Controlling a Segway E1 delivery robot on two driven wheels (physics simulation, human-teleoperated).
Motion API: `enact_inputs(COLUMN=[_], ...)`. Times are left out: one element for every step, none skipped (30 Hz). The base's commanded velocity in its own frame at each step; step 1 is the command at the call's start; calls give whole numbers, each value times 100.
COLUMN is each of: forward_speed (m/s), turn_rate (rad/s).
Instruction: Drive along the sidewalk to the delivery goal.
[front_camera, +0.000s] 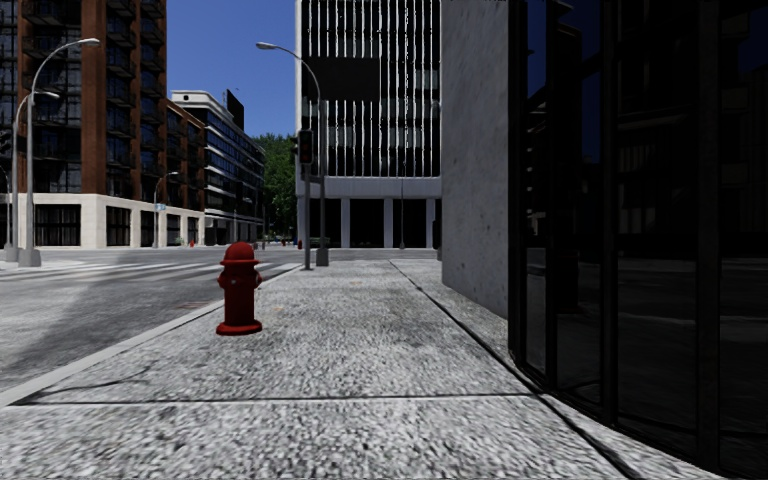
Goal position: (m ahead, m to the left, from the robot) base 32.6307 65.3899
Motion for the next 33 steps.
enact_inputs(forward_speed=[169,169,169,169,169,169,169,169,169,169,169,169,169,169,169,169,169,169,169,169,169,169,169,169,169,169,169,169,169,169,169,169,169], turn_rate=[0,0,0,0,0,0,0,0,0,0,0,0,0,0,0,0,0,0,0,0,0,0,0,0,0,0,0,0,0,0,0,0,0])
